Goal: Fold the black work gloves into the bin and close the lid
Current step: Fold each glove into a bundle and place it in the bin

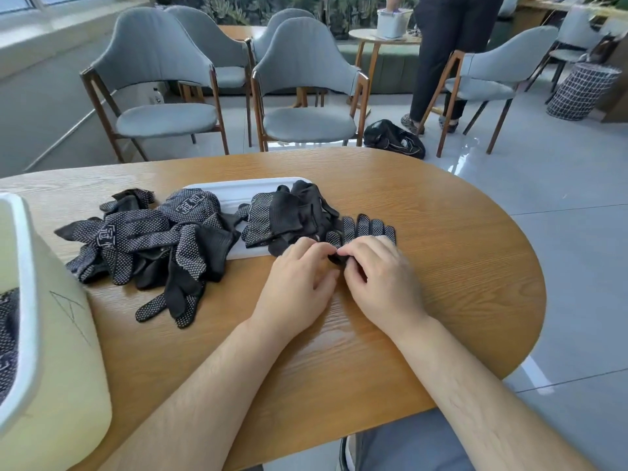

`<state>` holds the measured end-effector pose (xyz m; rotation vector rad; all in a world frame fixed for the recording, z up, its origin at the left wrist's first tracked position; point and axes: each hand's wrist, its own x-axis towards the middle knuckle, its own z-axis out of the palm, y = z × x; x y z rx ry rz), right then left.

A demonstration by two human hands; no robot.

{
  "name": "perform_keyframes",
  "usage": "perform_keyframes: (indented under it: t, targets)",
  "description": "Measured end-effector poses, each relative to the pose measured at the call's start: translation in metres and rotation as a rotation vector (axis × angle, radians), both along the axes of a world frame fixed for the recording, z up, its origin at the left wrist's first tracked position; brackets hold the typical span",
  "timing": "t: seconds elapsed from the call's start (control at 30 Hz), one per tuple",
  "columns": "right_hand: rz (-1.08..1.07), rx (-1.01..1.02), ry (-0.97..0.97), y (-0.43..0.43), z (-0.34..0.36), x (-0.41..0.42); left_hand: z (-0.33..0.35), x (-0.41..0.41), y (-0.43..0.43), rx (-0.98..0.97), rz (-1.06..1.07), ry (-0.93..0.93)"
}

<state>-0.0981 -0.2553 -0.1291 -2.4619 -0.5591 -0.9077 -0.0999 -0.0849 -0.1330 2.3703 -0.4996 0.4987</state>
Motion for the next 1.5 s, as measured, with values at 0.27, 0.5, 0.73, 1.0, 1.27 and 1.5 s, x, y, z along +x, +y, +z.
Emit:
perform_keyframes:
  t: [0.27, 0.5, 0.73, 1.0, 1.27, 1.5]
  targets:
    - [0.137, 0.071, 0.084, 0.01, 0.003, -0.015, 0.011, -0.018, 0.007, -0.313, 0.015, 0.331]
    - [0.358, 0.182, 0.225, 0.016, 0.006, -0.025, 0.018, -0.03, 0.02, -0.842, -0.107, 0.495]
    - [0.255, 0.155, 0.169, 0.014, 0.005, -0.021, 0.019, -0.026, 0.019, -0.912, 0.014, 0.436]
    - [0.147, 0.091, 0.236, 0.015, 0.003, -0.016, 0.021, -0.028, 0.021, -0.798, -0.064, 0.402]
    - [0.15, 0.089, 0.212, 0.014, 0.003, -0.018, 0.02, -0.028, 0.022, -0.839, -0.005, 0.399]
    - [0.121, 0.129, 0.297, 0.012, 0.005, -0.019, 0.02, -0.028, 0.022, -0.836, -0.048, 0.381]
